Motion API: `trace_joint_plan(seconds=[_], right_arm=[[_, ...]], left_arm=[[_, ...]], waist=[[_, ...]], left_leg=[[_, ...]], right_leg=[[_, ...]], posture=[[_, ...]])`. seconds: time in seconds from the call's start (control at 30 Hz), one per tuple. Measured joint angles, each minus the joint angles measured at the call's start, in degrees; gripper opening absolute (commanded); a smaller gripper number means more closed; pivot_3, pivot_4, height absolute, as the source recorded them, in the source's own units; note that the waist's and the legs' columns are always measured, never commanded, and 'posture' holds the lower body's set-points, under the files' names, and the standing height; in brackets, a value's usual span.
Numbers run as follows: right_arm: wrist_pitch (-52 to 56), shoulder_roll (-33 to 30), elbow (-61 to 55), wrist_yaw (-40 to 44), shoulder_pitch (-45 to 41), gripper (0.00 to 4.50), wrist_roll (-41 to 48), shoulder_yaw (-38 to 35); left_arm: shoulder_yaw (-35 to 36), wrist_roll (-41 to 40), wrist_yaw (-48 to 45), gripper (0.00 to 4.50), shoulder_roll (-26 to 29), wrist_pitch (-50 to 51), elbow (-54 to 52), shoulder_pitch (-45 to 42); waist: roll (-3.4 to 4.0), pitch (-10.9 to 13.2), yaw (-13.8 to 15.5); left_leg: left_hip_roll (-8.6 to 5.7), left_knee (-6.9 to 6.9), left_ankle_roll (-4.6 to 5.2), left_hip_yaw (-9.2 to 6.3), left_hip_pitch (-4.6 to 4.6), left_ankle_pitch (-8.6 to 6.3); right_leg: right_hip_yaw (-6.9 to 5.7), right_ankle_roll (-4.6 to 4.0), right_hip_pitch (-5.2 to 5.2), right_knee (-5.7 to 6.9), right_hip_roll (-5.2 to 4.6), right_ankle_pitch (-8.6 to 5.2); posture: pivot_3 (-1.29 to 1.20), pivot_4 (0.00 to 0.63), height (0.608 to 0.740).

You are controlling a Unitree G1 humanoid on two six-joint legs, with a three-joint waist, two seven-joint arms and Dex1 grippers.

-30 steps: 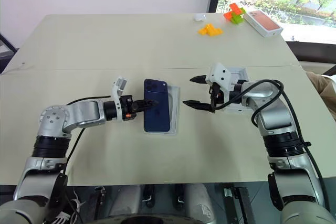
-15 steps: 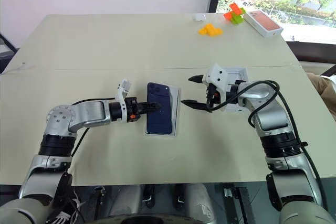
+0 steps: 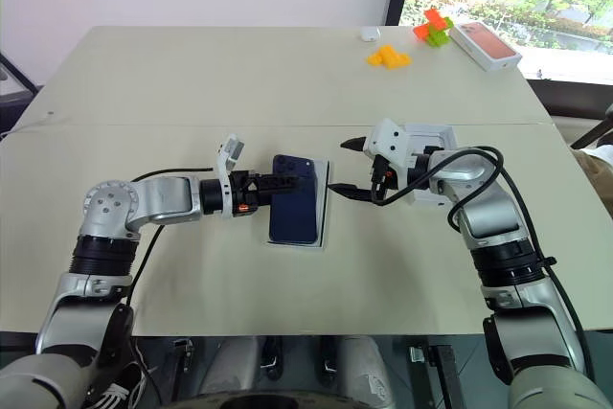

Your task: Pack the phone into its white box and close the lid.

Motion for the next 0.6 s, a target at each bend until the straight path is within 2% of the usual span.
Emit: trace_joint_plan(seconds=[0.23, 0.37, 0.6], right_arm=[[-0.2, 1.0, 0.6, -0.2, -0.7, 4.50, -0.3, 0.0], [-0.6, 1.5, 1.2, -0.3, -0.8, 4.50, -0.6, 0.2], [-1.8, 1.6, 1.8, -0.6, -1.5, 4.50, -1.3, 0.2]], left_arm=[[-0.4, 8.3, -6.8, 4.48, 4.3, 1.5, -4.3, -0.1], [-1.2, 16.1, -10.2, 4.48, 4.3, 1.3, -3.7, -0.1], [-0.7, 22.9, -14.8, 4.48, 2.2, 1.4, -3.1, -0.8]], waist=[[0.01, 0.0, 0.0], [0.01, 0.0, 0.1], [0.01, 0.0, 0.1]], left_leg=[[0.00, -0.01, 0.00, 0.00, 0.02, 0.00], [-0.01, 0.00, 0.01, 0.00, 0.00, 0.00], [0.00, -0.01, 0.01, 0.00, 0.01, -0.01]], right_leg=[[0.00, 0.00, 0.01, 0.00, 0.00, 0.00], [0.00, 0.00, 0.02, 0.00, -0.01, 0.00], [0.00, 0.00, 0.02, 0.00, -0.01, 0.00]], posture=[[0.00, 0.150, 0.737], [0.00, 0.150, 0.737], [0.00, 0.150, 0.737]])
